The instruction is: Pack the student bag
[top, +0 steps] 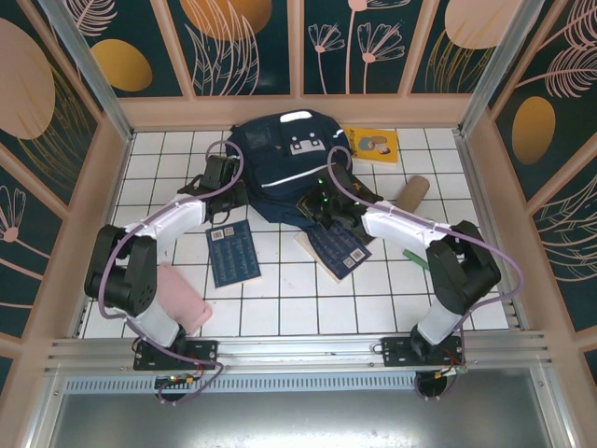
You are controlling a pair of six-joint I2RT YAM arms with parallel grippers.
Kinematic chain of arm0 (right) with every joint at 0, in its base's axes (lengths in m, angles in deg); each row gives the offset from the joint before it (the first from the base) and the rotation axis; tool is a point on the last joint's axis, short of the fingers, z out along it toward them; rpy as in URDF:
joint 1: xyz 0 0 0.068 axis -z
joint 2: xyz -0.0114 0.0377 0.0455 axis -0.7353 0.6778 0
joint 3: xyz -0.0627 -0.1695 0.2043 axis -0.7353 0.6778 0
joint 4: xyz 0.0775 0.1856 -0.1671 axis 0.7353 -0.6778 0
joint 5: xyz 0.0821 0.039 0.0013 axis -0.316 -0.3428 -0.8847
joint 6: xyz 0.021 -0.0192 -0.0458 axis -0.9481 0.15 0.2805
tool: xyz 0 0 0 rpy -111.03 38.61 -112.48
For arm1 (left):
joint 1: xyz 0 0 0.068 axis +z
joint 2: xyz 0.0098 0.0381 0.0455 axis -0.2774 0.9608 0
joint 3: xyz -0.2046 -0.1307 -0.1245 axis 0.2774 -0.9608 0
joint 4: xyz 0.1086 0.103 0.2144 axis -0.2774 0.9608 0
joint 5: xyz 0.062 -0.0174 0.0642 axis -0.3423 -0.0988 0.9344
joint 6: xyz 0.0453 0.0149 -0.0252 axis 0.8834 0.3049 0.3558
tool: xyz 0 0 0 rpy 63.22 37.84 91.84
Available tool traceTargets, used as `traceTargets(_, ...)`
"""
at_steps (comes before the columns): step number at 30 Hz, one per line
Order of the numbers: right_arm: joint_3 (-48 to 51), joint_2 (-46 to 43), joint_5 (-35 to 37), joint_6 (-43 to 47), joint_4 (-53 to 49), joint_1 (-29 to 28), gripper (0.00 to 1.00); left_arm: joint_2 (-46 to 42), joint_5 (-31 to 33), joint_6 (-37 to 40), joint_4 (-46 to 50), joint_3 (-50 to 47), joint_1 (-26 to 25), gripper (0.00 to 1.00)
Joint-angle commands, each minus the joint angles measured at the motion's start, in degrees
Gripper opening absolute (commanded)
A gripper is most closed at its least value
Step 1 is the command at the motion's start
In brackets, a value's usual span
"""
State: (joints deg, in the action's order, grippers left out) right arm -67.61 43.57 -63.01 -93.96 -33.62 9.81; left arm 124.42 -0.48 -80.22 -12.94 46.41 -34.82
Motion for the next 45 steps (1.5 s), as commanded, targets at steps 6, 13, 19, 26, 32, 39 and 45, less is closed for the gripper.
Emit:
traceTargets(6, 0.9, -8.7, 3.2, 8.4, -7.9, 5.0, 0.0, 10.3, 23.7, 0.9, -2.2, 7.3, 7.7, 0.0)
traceTargets(13, 3.7, -10.9, 1.0, 9.0, -5.7, 5.5, 0.0, 14.8, 29.4, -2.7, -0.1, 11.5, 11.1, 0.0)
traceTargets(19, 0.3, -6.9, 0.4, 13.7, -5.8, 5.8, 0.0, 3.2, 32.2, -4.3, 0.7, 3.2, 12.2, 0.0)
traceTargets(26, -11.8, 3.8, -1.8, 24.0, -7.6, 6.7, 0.0, -11.6, 36.9, -7.4, 7.6, -5.2, 12.4, 0.0)
traceTargets(32, -22.3, 15.6, -4.5, 30.1, -8.9, 10.0, 0.0, -21.4, 32.0, -11.9, 13.0, -12.1, 12.3, 0.0)
traceTargets(39, -29.4, 25.9, -3.6, 33.1, -10.4, 11.4, 0.0, -27.9, 18.9, -14.5, 10.0, -18.4, 12.3, 0.0)
traceTargets(45, -25.6, 26.5, -3.7, 33.5, -8.3, 11.9, 0.09, -30.6, 12.8, -14.8, 10.1, -20.7, 12.2, 0.29)
